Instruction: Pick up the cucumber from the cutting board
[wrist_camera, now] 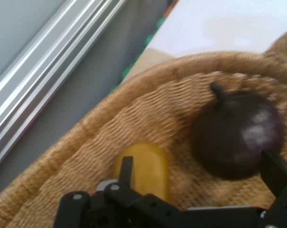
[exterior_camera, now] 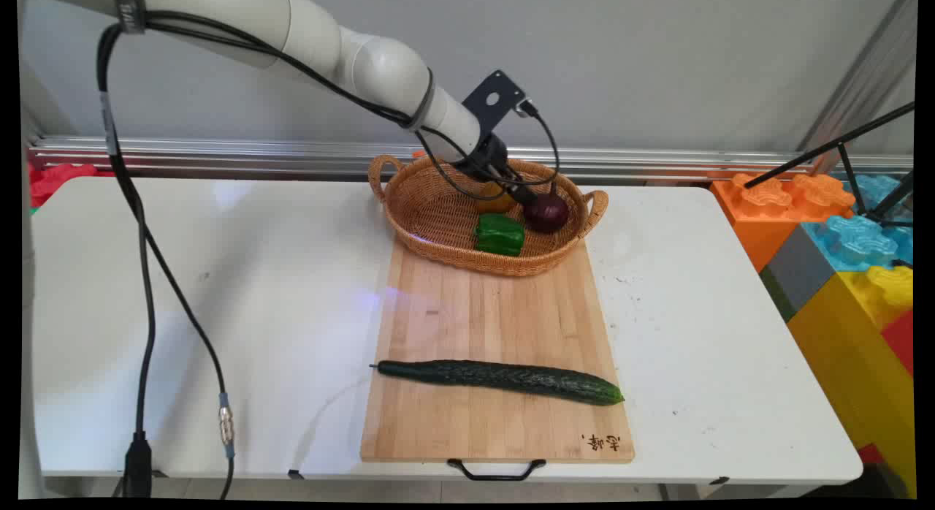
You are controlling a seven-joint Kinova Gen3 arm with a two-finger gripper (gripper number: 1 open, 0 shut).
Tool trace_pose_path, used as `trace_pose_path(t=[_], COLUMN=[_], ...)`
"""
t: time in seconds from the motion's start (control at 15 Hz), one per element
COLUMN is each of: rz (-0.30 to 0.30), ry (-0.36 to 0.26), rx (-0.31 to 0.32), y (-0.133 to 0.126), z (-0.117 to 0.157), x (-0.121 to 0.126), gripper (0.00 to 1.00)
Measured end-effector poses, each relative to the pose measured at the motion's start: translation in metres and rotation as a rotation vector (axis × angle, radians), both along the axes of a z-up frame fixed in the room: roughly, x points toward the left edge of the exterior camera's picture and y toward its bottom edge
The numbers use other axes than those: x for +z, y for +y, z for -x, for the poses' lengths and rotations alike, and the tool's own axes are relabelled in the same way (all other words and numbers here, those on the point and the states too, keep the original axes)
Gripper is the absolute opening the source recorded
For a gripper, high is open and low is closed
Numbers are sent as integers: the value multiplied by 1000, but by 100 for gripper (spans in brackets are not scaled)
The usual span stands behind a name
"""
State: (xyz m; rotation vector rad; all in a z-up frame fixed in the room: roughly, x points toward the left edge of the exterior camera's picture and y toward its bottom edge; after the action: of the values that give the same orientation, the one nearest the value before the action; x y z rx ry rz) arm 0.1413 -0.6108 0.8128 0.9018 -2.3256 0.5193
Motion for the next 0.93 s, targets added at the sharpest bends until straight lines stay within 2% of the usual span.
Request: trace_pose_path(t=[0.27,0.6,0.93], rz=[-34,-156,-207], ry=[17,63,72], rx=[-45,-214,-380], y=[36,124,174], z=[15,27,26], x=[28,75,91], gripper=[100,100,100])
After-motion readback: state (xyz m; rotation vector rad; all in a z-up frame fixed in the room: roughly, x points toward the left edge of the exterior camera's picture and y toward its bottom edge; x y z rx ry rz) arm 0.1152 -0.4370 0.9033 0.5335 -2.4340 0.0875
